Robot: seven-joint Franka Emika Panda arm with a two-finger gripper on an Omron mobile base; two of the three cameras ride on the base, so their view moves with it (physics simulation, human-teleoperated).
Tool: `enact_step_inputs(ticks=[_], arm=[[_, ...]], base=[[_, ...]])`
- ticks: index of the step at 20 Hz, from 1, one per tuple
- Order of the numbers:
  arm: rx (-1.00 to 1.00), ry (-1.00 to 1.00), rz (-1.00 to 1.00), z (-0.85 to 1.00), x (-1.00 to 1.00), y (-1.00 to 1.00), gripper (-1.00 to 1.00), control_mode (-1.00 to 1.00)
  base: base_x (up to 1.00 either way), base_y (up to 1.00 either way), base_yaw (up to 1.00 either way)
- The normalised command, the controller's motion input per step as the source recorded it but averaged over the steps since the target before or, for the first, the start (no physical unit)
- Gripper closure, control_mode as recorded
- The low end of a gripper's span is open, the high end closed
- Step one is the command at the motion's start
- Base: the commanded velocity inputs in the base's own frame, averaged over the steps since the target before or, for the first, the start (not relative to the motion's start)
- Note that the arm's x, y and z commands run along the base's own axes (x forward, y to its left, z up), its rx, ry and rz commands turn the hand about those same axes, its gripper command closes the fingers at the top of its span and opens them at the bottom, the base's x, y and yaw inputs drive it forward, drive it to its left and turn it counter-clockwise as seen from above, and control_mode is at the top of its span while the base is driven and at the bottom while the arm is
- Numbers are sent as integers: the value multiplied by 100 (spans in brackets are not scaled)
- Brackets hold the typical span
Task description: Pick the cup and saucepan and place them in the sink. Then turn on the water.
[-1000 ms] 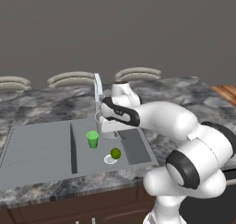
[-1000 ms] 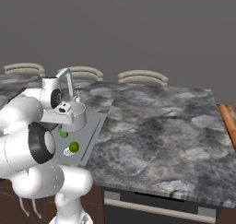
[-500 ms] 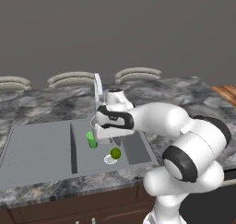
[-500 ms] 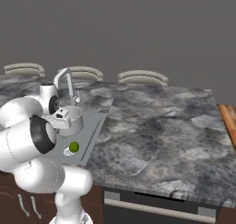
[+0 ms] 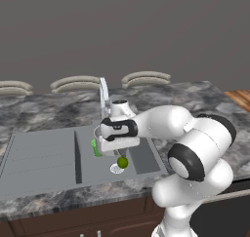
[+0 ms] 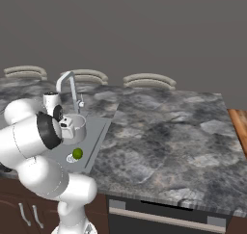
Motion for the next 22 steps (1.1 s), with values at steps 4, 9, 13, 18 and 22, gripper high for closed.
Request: enact_step_inputs(ticks=[4,9,13,18,22], arm=[[0,0,3,-23,16,9,100,-100],[0,0,2,-21,13,15,100,-100],[0,0,3,-11,3,6,100,-100],[0,0,3,0,0,0,100,-100],[0,0,0,0,-5,0,100,-100]], base=[[0,0,0],[0,0,0],[0,0,0],[0,0,0],[0,0,0]])
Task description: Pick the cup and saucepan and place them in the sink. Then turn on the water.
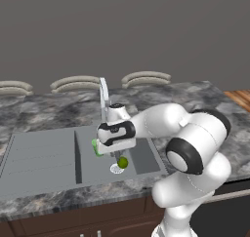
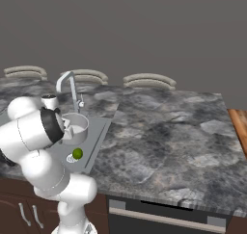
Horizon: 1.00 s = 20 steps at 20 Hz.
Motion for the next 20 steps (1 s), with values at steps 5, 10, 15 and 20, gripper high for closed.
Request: enact_step_inputs(ticks=[5,10,15,20], arm=[[0,0,-3,0,-12,-13,100,-100],[0,0,-10,0,-22,-36,100,-100],[0,-1,-10,0,-26,-22,100,-100],[0,1,-9,0,7,6,100,-100]], base=[[0,0,0],[0,0,0],[0,0,0],[0,0,0]])
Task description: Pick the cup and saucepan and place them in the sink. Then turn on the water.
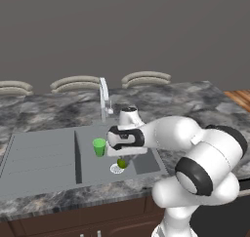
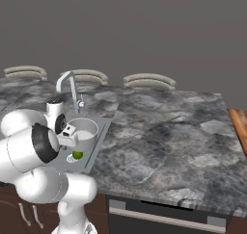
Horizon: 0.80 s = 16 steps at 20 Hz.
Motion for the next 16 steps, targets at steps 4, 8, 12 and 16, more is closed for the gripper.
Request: enact_step_inputs(ticks=[4,8,12,16], arm=[[0,9,0,0,28,16,100,-100],[0,13,0,0,27,7,100,-100],[0,14,0,0,23,5,100,-100],[0,11,0,-1,25,12,100,-100]], base=[[0,0,0],[0,0,0],[0,0,0],[0,0,0]])
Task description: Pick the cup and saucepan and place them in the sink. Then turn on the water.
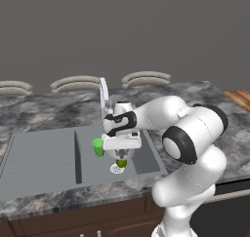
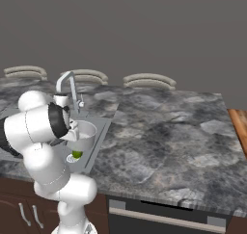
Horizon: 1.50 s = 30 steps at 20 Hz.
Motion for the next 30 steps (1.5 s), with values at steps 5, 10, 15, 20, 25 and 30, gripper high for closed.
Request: enact_step_inputs(ticks=[5,10,15,20,25,30], arm=[[0,3,0,-7,22,8,100,-100],[0,-1,0,-13,2,0,100,-100],[0,-2,0,-10,7,0,100,-100],[0,0,0,-7,16,0,100,-100],[0,0,0,-2,15,0,100,-100],[0,0,0,-15,2,0,100,-100]], base=[[0,0,0],[0,0,0],[0,0,0],[0,0,0],[0,0,0],[0,0,0]])
